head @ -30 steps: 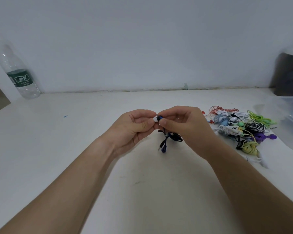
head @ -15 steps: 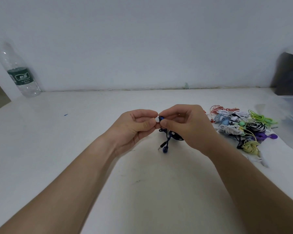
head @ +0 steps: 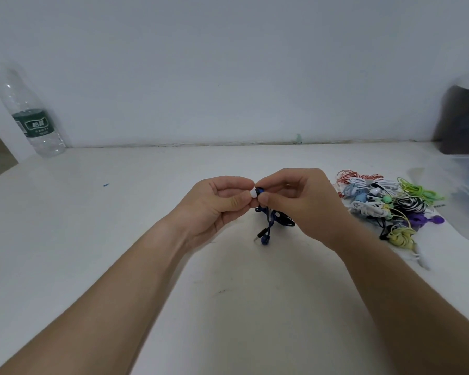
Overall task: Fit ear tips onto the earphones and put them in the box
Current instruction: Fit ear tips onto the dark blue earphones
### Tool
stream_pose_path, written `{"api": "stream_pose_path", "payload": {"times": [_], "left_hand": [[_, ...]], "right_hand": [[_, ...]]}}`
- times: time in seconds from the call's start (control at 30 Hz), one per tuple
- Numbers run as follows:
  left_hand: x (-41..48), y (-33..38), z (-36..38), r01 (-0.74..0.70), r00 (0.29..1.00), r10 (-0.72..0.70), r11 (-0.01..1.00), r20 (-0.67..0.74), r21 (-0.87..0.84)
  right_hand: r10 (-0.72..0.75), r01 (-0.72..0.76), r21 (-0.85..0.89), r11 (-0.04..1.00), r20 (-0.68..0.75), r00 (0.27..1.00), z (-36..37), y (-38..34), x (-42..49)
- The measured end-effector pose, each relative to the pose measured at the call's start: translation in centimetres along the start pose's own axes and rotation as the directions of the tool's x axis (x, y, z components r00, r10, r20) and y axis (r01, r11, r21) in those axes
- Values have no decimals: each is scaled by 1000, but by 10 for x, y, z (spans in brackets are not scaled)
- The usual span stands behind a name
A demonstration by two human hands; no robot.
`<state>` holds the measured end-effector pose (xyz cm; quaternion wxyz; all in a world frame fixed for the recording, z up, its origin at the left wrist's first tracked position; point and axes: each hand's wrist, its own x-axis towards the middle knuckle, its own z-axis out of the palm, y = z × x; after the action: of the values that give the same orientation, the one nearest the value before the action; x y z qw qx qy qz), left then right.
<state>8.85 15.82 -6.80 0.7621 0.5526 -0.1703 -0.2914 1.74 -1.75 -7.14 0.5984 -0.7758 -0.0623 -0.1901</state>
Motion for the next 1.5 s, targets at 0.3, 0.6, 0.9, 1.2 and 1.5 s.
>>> {"api": "stream_pose_path", "payload": {"times": [0.3, 0.6, 0.9, 1.2, 1.5], "left_hand": [[0, 0, -1, -2, 1000, 2, 1000, -4, -5], [0, -1, 0, -22, 1000, 22, 999, -13, 37], [0, -1, 0, -22, 1000, 22, 1000, 1, 9], [-1, -1, 1, -43, 999, 44, 998, -18, 44], [-2, -1, 3, -38, 999, 38, 999, -5, 8]], "right_hand": [[33, -34, 99, 995, 14, 999, -2, 0, -1], [-28, 27, -104, 994, -4, 1000, 1, 3, 1], [70, -73, 109, 991, 30, 997, -5, 0, -1], [-2, 2, -17, 1000, -6, 1000, 1, 0, 0], [81, -84, 146, 986, 26, 996, -2, -1, -2]]}}
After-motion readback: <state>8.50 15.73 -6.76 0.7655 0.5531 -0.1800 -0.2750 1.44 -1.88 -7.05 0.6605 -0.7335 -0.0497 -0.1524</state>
